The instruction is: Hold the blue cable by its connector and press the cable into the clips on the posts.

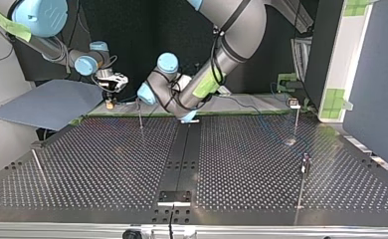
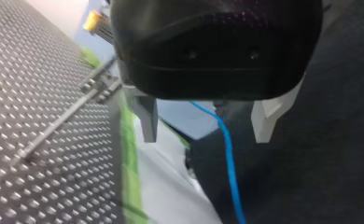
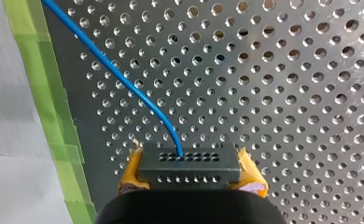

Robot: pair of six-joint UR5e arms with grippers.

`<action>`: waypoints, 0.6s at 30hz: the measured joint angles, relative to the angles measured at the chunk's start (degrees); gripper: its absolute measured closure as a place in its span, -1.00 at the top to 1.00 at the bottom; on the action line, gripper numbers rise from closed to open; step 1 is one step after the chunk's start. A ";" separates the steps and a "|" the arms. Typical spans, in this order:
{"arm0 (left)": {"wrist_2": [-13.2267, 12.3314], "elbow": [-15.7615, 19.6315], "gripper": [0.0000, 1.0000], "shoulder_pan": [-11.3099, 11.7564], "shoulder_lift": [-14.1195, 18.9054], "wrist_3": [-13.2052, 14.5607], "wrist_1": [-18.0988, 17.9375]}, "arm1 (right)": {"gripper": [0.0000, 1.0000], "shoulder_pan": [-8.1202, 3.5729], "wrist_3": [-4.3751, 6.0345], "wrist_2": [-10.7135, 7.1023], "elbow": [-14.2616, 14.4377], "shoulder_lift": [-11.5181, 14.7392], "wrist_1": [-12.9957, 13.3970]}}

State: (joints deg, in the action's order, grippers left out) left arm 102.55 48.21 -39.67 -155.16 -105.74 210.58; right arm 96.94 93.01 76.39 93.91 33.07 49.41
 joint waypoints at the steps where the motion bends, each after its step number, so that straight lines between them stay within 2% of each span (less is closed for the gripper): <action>1: -0.06 0.14 0.99 0.03 0.00 -0.12 0.54 | -1.00 0.04 0.00 0.00 0.00 0.00 0.00; 10: -0.94 0.44 0.99 0.06 0.00 -3.97 5.90 | -1.00 0.14 0.00 0.13 0.01 0.00 0.04; 18: -1.99 -1.46 0.99 -0.28 -0.06 -8.12 10.06 | -1.00 0.19 0.00 0.17 -0.03 -0.03 0.23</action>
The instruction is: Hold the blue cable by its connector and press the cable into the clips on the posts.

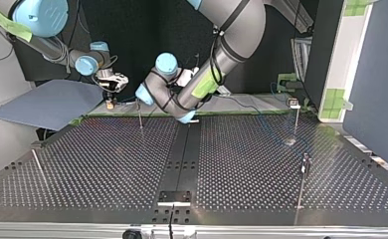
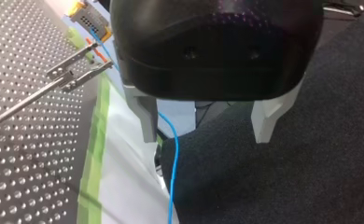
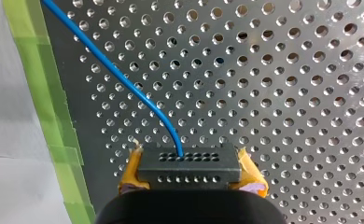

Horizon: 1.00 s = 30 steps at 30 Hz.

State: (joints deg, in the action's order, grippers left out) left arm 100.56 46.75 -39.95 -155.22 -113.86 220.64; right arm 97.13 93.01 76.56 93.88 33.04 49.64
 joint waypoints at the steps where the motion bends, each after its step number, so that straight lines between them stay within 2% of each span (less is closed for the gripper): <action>1: 0.02 -0.20 0.99 0.02 -0.03 -0.40 0.41 | -1.00 0.01 0.00 0.00 0.00 0.00 0.01; 8: -0.32 -2.58 0.99 0.08 -2.42 -2.70 3.69 | -1.00 0.12 0.00 0.00 -0.03 0.01 0.03; 15: -0.81 -5.84 0.99 -0.04 -5.68 -3.91 3.91 | -1.00 0.26 0.00 -0.02 -0.20 0.03 -0.05; 23: -1.61 -9.42 0.99 0.45 -7.13 -6.35 0.79 | -1.00 0.30 -0.03 0.07 -0.30 0.04 0.01; 30: -1.64 -10.10 0.99 0.62 -7.21 -7.84 -2.63 | -1.00 0.31 -0.04 0.09 -0.31 0.02 0.03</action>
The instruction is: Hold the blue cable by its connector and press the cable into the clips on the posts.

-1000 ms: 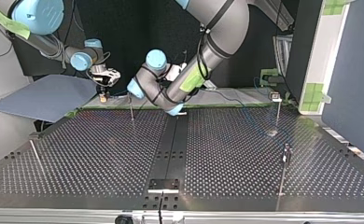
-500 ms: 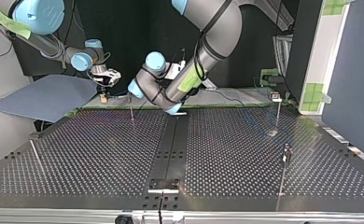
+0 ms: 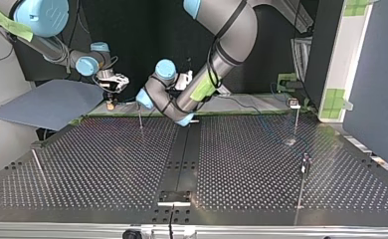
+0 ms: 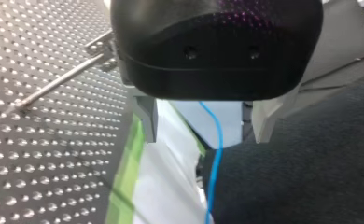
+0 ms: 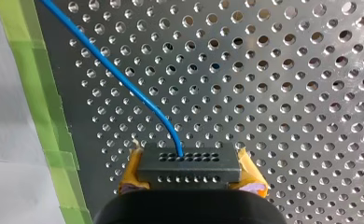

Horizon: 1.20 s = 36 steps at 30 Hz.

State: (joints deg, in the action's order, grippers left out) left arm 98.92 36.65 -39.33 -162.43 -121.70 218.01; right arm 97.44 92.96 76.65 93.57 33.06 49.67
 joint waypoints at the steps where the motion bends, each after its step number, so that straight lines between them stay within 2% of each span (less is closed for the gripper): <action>1: -0.03 0.04 0.99 0.07 0.00 -0.05 -0.50 | -1.00 0.00 -0.01 0.00 -0.02 0.01 0.00; 7: -0.55 0.46 0.99 0.57 -0.20 -0.12 -3.35 | -1.00 0.07 -0.02 0.00 -0.05 0.02 0.00; 17: -1.57 0.89 0.99 1.68 -2.84 0.11 -8.11 | -1.00 0.39 -0.09 0.00 -0.08 0.01 -0.04; 26: -2.97 0.65 0.99 2.65 -5.94 0.13 -9.07 | -1.00 0.50 -0.21 0.00 -0.07 0.01 -0.02; 36: -2.30 0.57 0.99 3.15 -7.54 -0.17 -11.52 | -1.00 0.54 -0.22 0.00 -0.07 0.02 -0.02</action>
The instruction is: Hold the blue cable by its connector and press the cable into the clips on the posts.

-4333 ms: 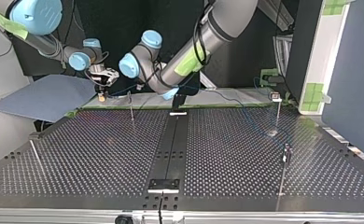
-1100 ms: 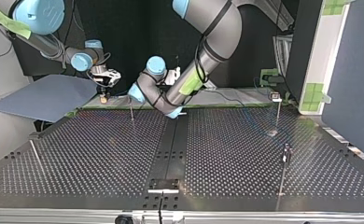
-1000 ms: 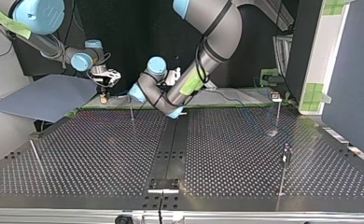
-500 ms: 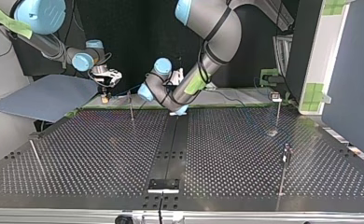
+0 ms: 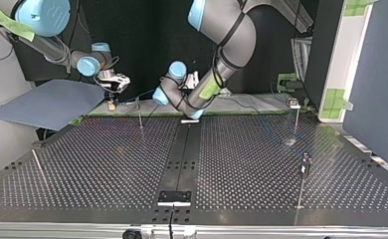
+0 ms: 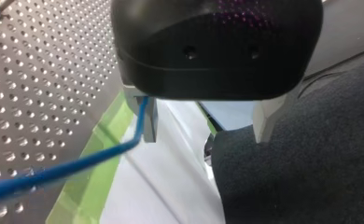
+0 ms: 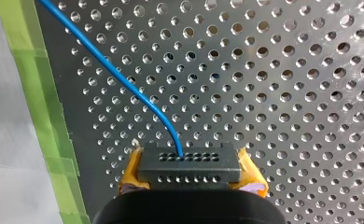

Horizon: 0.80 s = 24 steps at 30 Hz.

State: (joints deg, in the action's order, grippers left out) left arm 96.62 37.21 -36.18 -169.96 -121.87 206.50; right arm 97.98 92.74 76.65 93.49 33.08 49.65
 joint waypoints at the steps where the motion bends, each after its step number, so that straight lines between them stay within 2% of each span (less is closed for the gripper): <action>1: 0.04 0.13 0.99 0.05 -0.09 -0.01 -0.06 | -1.00 0.00 0.00 0.00 0.00 0.00 0.01; 13: 1.03 0.77 0.99 0.33 -2.77 1.28 -0.13 | -1.00 0.07 0.07 0.00 0.00 0.02 0.02; 23: 1.53 0.82 0.99 -0.05 -2.79 4.76 -0.10 | -1.00 0.07 0.00 0.00 -0.01 0.02 0.02; 24: 1.49 0.82 0.04 -0.11 -2.77 4.92 -0.14 | -1.00 0.07 0.00 0.00 -0.01 0.02 0.02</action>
State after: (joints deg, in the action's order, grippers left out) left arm 98.11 38.03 -36.29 -172.73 -116.95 206.36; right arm 98.04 92.74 76.65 93.49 33.10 49.67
